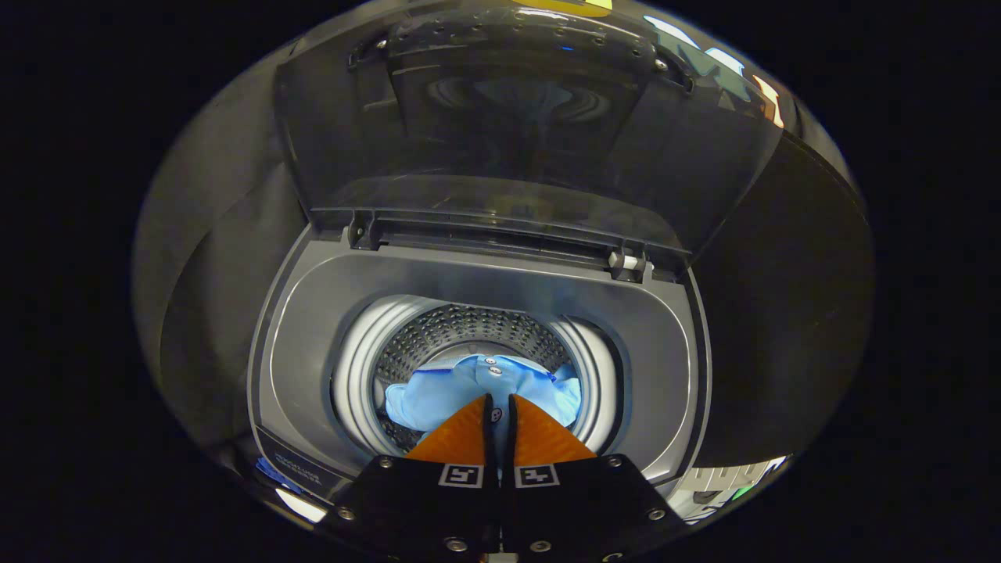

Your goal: Put the clothes into the washing machine and then close the washing machine lid.

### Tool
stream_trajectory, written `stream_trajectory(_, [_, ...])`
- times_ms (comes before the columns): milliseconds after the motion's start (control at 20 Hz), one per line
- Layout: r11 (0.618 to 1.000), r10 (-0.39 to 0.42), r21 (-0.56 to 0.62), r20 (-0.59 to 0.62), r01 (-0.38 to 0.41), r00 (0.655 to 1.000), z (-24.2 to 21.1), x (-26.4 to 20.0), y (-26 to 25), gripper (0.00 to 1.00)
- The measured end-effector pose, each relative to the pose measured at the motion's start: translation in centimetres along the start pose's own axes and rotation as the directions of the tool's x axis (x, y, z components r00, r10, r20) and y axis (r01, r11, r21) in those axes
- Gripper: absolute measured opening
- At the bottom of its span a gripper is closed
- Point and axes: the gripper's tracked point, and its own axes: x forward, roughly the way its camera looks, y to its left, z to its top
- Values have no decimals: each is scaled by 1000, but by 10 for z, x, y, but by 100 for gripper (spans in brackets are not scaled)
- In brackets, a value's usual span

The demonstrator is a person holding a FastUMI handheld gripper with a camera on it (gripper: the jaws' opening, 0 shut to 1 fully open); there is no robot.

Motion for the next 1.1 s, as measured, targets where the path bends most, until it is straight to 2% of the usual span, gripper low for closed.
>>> stream_trajectory(100, [998,48,-35,6,-48,999,4,2,8,34])
stream_trajectory(250, [999,38,3,21,-38,999,10,1,9,84])
stream_trajectory(400, [996,57,60,53,-60,997,23,-5,10,86])
stream_trajectory(500, [997,39,57,88,-44,995,35,-17,6,87])
stream_trajectory(600, [998,-24,55,111,18,993,41,-30,-7,88])
stream_trajectory(750, [997,-21,75,163,9,986,53,-48,-5,88])
stream_trajectory(950, [995,-68,82,260,48,963,81,-86,-15,89])
stream_trajectory(1100, [994,-96,90,349,69,932,115,-122,-24,89])
